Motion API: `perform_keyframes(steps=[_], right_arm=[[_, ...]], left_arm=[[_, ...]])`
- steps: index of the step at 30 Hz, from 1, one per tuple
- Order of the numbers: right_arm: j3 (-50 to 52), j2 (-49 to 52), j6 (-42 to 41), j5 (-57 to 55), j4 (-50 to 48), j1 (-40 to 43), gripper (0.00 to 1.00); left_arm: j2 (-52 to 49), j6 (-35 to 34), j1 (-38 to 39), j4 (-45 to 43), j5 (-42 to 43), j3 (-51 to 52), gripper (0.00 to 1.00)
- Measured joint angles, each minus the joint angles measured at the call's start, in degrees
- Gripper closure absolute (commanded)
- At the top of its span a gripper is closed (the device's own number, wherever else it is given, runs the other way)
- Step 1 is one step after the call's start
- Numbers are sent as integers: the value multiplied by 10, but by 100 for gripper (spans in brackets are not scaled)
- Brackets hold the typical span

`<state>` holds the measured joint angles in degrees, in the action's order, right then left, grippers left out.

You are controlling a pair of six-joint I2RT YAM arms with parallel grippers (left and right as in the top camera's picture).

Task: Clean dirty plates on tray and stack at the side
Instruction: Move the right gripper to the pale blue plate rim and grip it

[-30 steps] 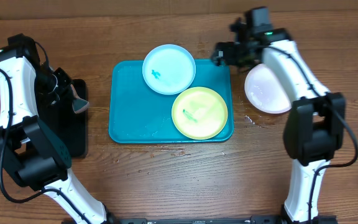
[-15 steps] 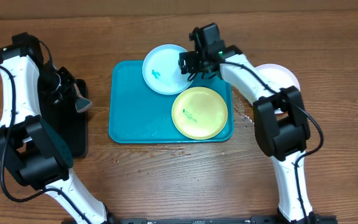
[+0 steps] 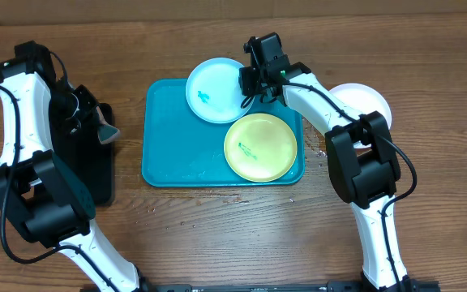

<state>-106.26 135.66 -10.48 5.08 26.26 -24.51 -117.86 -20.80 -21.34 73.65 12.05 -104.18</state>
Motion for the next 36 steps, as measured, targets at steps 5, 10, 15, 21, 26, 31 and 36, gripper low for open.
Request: perform_keyframes(steps=[5, 10, 15, 21, 26, 31, 36], right_arm=[[0, 5, 0, 0, 4, 0, 72], [0, 10, 1, 6, 21, -4, 96], [-7, 10, -4, 30, 44, -22, 96], [-24, 10, -12, 40, 123, -71, 96], [-38, 10, -29, 33, 169, -113, 68], [-40, 10, 11, 8, 153, -123, 44], [-40, 10, 69, -1, 124, -116, 44]], left_arm=[[0, 0, 0, 0, 0, 0, 96], [0, 0, 0, 0, 0, 0, 96], [0, 0, 0, 0, 0, 0, 96], [0, 0, 0, 1, 0, 0, 96], [0, 0, 0, 3, 0, 0, 96], [0, 0, 0, 5, 0, 0, 96], [0, 0, 0, 5, 0, 0, 96]])
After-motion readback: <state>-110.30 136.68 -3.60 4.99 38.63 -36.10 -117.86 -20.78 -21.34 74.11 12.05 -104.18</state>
